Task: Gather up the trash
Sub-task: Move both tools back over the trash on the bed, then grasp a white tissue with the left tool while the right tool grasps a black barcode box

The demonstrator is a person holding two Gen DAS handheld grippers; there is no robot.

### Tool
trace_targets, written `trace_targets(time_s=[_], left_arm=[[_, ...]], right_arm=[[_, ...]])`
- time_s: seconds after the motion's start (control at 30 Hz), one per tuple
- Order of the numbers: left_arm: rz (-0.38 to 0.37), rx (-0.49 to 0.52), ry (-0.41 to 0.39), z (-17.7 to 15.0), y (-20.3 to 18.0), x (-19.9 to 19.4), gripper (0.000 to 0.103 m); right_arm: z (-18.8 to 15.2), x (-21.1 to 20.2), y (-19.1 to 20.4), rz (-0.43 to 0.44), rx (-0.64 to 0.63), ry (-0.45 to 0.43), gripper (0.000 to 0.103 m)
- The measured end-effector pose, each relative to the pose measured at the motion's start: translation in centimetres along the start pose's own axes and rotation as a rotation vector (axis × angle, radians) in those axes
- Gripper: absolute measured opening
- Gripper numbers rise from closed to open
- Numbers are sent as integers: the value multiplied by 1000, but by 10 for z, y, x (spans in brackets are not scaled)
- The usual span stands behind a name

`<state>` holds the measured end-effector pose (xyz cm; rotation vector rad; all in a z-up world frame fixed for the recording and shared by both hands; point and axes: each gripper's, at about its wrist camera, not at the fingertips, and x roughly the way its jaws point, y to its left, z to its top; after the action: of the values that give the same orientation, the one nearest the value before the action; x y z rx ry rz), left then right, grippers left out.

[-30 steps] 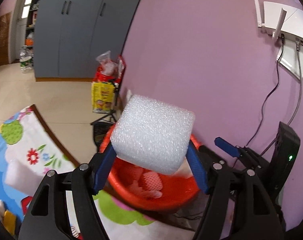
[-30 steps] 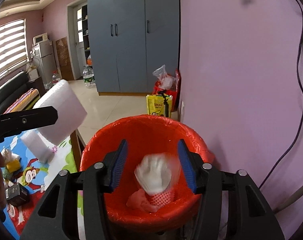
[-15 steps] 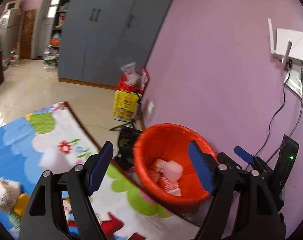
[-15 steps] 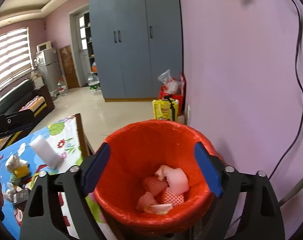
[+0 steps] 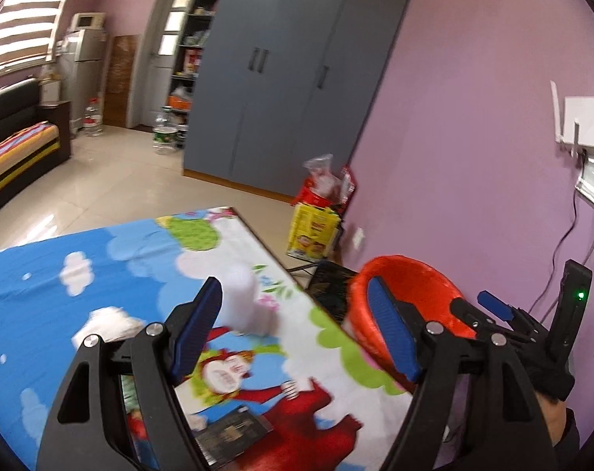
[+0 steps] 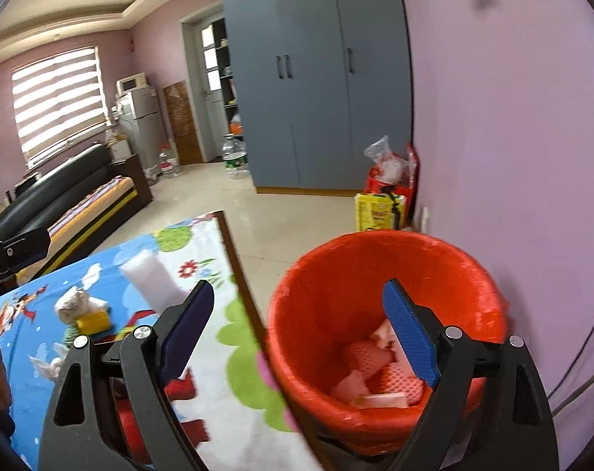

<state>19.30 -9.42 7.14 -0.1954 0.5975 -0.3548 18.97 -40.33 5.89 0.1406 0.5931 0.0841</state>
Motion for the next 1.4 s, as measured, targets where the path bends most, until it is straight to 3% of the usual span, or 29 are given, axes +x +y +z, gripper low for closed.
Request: trace_targets(time_s=[0.27, 0.53, 0.9, 1.17, 1.4], left_arm=[[112, -75, -27, -17, 50, -44, 73], [184, -132, 10, -53, 84, -66, 65], [228, -173, 103, -93, 109, -56, 55], [235, -179, 177, -117, 115, -36, 54], [243, -192, 241, -127, 122, -19, 43]], right_arm=[[-7, 1, 37, 86, -39, 15, 85], [-18, 5, 74, 175, -90, 58, 85], [-36, 15, 113, 255, -152, 114, 85], [-47, 23, 130, 285, -181, 150, 85], [-58, 29, 149, 330, -226, 192, 85]])
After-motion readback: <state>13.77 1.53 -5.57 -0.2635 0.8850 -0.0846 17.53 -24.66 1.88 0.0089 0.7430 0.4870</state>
